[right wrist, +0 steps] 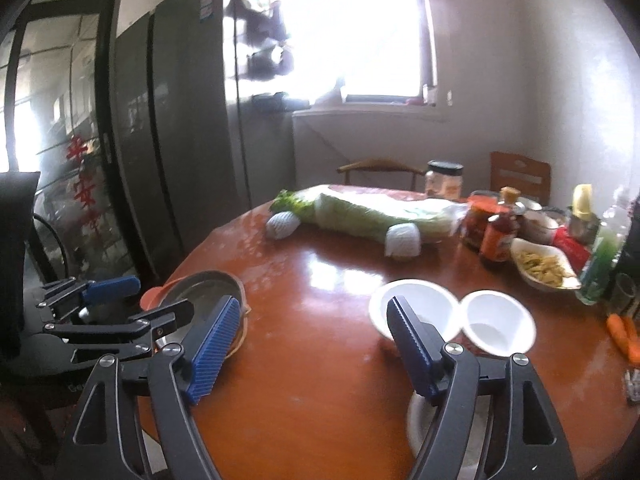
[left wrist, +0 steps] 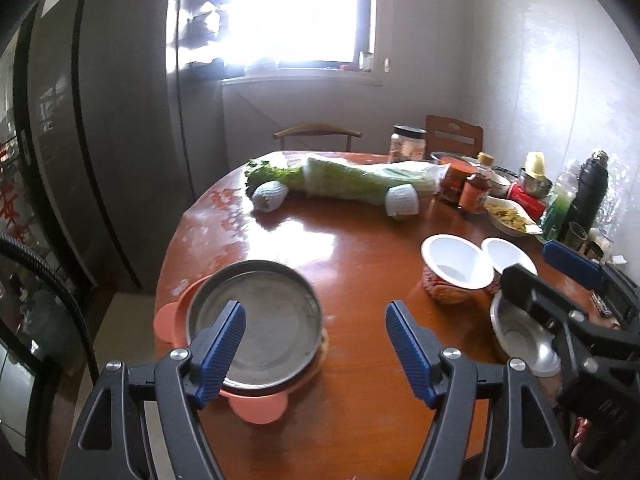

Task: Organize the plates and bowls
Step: 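Move both grippers to the rim of the large steel mixing bowl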

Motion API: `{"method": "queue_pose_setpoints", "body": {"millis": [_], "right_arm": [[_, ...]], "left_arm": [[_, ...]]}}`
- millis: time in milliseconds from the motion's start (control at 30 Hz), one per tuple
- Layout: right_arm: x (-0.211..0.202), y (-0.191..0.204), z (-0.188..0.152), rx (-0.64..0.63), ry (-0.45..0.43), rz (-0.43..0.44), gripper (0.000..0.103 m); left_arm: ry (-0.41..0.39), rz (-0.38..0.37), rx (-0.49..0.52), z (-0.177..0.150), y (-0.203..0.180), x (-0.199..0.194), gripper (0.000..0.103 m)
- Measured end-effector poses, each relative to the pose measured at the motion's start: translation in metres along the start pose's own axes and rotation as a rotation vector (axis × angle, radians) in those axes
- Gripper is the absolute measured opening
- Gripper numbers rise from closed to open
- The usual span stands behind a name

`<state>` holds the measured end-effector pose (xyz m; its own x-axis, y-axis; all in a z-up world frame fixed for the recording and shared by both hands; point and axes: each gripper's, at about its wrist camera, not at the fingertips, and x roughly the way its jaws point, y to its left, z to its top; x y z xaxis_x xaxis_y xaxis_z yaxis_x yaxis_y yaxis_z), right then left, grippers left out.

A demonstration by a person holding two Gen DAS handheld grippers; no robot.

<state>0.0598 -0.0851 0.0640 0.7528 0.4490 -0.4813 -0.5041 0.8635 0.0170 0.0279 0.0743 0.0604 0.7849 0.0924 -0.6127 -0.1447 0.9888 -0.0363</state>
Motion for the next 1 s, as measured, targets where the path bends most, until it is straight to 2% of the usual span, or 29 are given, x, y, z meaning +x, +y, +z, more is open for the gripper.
{"method": "queue_pose_setpoints", "body": {"millis": [367,500,667,1000], "right_arm": [[-0.049,-0.057,0.004,0.058,-0.083,-0.128,0.079],[-0.059,-0.081,0.0,0.105,-0.094,-0.135,0.08],[-0.068,-0.112,-0.012,0.156,-0.084,-0.16,0.08],[-0.059,-0.163,-0.053,0.23,0.011,-0.209,0.08]], "left_arm": [[-0.018,-0.066,0.065,0.012,-0.05,-0.013,0.073],[-0.013,-0.084,0.091,0.016,-0.07,-0.013,0.074],[-0.007,-0.108,0.116,0.015,-0.092,-0.008,0.074],[0.092,-0.153,0.165,-0.006,-0.143,0.033,0.074]]}}
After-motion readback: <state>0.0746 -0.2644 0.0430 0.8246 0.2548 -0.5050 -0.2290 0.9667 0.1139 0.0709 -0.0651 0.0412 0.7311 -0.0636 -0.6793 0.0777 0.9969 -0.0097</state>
